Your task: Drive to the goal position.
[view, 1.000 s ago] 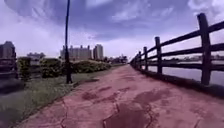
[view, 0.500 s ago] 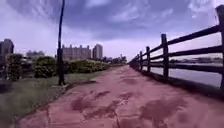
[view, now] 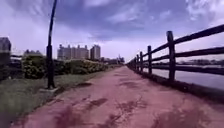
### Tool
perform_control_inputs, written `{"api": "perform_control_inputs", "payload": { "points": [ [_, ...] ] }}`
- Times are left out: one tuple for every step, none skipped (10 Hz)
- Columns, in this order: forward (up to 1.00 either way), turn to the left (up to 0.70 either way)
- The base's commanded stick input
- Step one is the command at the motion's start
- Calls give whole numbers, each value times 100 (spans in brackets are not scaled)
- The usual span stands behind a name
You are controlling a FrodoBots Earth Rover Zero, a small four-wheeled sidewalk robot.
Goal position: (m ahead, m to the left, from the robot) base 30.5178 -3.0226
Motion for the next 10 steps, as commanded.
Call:
{"api": "perform_control_inputs", "payload": {
  "points": [
    [100, 0],
    [100, 0],
    [100, 0],
    [100, 0],
    [100, 0],
    [100, 0],
    [100, 0],
    [100, 0],
    [100, 0],
    [100, 0]
  ]
}}
